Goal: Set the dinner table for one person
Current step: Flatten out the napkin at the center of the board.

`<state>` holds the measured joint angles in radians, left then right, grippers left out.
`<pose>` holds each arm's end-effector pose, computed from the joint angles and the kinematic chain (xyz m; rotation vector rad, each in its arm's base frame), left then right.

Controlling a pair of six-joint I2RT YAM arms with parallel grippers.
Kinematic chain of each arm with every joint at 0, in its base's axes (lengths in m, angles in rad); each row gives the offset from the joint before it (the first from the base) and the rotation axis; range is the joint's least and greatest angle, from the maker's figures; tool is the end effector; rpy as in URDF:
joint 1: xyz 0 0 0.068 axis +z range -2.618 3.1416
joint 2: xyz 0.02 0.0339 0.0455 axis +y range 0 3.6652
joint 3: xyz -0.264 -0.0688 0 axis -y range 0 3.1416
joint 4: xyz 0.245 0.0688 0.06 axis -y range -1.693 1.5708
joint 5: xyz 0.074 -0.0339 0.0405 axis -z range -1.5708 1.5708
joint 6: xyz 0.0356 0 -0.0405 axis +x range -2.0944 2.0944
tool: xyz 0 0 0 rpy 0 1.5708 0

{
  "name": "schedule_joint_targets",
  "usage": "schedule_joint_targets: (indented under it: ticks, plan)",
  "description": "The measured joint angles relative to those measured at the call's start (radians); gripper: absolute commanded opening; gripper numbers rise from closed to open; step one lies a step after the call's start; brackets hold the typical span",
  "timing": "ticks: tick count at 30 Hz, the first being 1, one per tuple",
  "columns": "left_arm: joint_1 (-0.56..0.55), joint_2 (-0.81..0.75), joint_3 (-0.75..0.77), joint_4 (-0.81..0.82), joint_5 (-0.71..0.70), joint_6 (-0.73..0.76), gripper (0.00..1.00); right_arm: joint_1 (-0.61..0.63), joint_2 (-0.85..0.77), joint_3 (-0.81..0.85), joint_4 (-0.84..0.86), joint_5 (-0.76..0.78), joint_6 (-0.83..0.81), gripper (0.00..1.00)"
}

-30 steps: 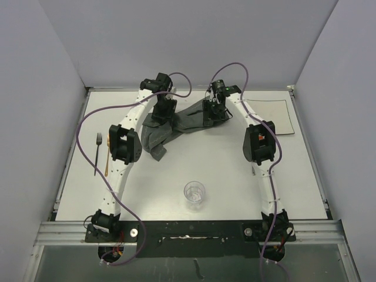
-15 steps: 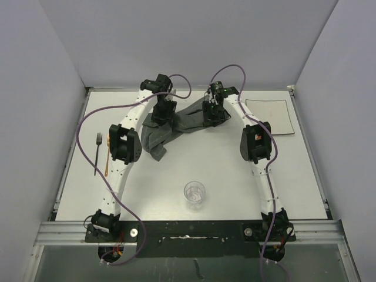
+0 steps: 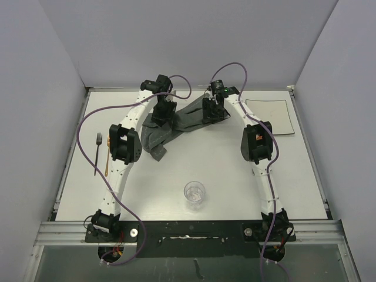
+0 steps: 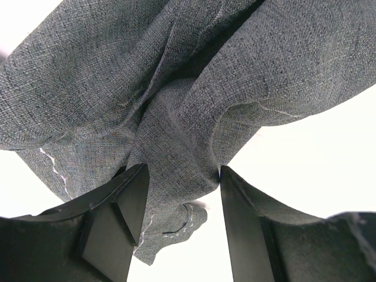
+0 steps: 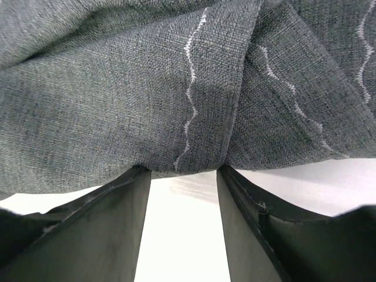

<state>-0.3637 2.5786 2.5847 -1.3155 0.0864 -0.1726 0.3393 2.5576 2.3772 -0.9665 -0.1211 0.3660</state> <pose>0.4813 -0.1865 0.2101 0.2935 2.8893 -0.2222 0.5050 0.1828 0.1745 0.0008 2.7628 0.3625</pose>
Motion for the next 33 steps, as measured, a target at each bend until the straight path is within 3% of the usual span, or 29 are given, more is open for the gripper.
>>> schedule_joint_targets:
  ticks: [10,33]
  plan:
    - [0.000,0.000,0.000,0.000,0.001,0.001,0.50,0.000,-0.056,-0.016,0.032,0.010,0.013,0.50]
    - [0.000,0.000,-0.011,-0.008,0.001,0.002,0.50,-0.031,-0.013,-0.001,0.036,0.032,0.035,0.50]
